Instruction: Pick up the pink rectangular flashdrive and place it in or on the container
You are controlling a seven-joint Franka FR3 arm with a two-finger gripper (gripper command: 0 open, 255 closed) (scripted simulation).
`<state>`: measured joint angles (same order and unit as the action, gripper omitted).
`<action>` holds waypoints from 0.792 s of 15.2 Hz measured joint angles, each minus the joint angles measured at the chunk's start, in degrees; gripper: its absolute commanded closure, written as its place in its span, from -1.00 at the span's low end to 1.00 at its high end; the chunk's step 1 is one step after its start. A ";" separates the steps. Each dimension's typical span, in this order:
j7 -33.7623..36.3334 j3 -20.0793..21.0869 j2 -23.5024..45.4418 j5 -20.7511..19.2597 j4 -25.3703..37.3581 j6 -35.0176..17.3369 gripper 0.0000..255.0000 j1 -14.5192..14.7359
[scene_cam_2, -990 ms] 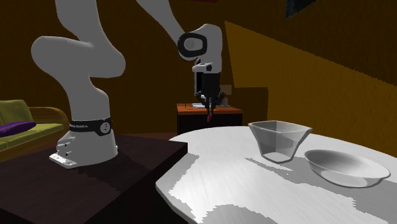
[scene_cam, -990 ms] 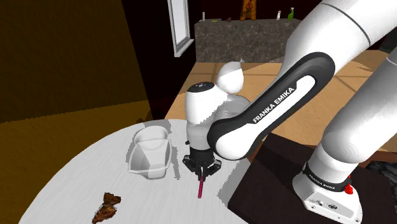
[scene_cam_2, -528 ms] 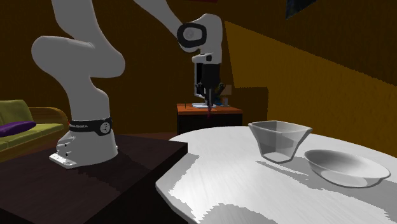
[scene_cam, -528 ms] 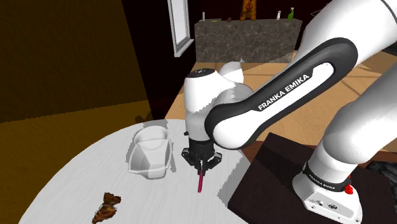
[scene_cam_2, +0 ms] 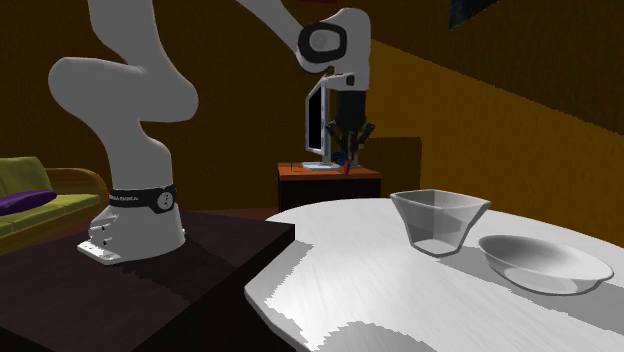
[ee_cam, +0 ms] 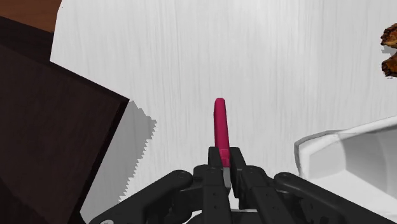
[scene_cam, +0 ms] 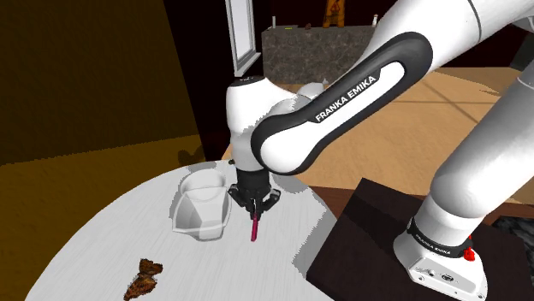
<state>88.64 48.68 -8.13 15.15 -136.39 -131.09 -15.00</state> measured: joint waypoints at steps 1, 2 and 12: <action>0.60 -0.05 1.60 -1.84 2.13 0.95 1.00 -0.82; 1.88 0.29 4.20 -4.30 3.99 0.81 1.00 -1.58; 10.02 -5.16 29.26 -25.81 30.19 9.02 1.00 1.44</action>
<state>98.67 43.51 21.14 -10.65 -106.20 -122.07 -13.56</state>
